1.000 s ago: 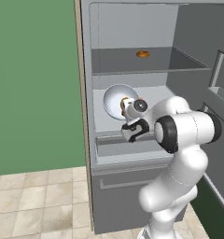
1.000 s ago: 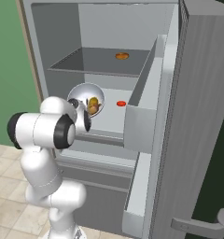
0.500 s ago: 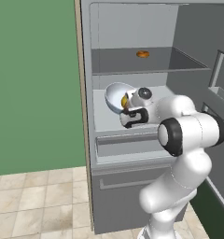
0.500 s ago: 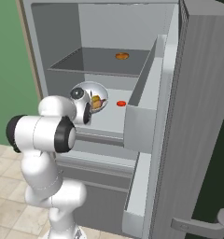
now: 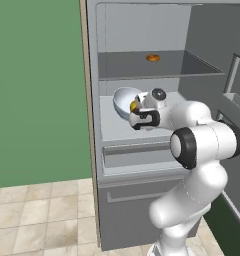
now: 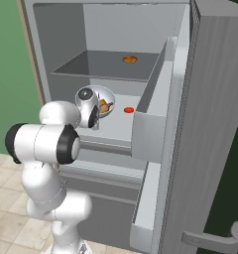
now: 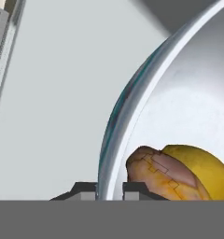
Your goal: Pick the chicken drumstick and lemon from their plates and place them in the bowl. Then put the bowl in the fridge.
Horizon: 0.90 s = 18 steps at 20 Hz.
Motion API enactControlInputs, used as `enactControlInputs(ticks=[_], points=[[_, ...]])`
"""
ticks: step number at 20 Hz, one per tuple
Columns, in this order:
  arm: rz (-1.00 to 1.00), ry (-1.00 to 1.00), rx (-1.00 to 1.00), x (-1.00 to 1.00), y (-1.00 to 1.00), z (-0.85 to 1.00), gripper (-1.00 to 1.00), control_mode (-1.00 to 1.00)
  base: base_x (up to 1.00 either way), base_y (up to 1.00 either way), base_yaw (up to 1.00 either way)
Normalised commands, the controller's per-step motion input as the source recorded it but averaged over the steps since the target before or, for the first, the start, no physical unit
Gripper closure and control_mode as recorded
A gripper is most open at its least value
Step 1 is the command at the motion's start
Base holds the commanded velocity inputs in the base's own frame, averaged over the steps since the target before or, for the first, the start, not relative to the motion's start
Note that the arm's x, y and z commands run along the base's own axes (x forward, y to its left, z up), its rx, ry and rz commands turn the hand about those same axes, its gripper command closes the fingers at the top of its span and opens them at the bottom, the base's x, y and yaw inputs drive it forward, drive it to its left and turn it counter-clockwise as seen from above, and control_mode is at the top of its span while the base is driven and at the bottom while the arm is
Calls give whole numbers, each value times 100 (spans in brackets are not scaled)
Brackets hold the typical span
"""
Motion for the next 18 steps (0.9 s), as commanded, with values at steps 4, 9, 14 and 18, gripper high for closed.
enactControlInputs(ticks=[4,9,14,18], points=[[4,4,0,0,0,8,-100,-100,0,0,0],[4,1,-2,0,-2,10,-100,-100,0,0,0],[3,0,-2,0,-7,14,-100,-100,0,0,0],[2,0,-1,0,-1,15,-100,-100,0,0,0]])
